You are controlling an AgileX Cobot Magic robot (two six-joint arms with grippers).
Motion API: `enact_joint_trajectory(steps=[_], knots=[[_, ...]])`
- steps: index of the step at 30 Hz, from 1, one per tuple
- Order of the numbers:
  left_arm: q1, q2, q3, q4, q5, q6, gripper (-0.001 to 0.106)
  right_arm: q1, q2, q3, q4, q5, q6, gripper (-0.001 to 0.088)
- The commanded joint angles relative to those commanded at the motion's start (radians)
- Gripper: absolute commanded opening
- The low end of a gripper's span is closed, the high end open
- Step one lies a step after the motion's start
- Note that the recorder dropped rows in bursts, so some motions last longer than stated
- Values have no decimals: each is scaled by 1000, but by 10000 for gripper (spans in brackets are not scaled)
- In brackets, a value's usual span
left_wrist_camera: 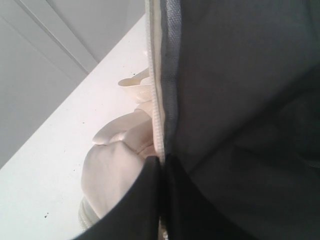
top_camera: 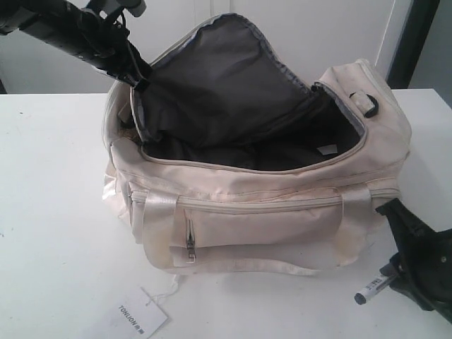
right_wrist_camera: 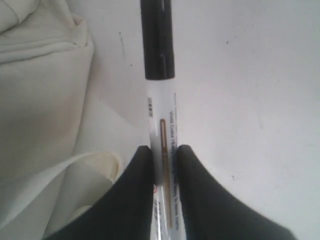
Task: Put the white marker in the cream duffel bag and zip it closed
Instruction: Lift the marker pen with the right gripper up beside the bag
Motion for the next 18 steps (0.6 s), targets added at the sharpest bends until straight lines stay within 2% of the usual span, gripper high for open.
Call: enact_joint_trajectory(steps=[5,18], knots=[[0,0,0,0,0,0,0,0,-52,0,0,-10,-166,0],[0,0,0,0,0,0,0,0,-103,-2,0,-49,-238,0]])
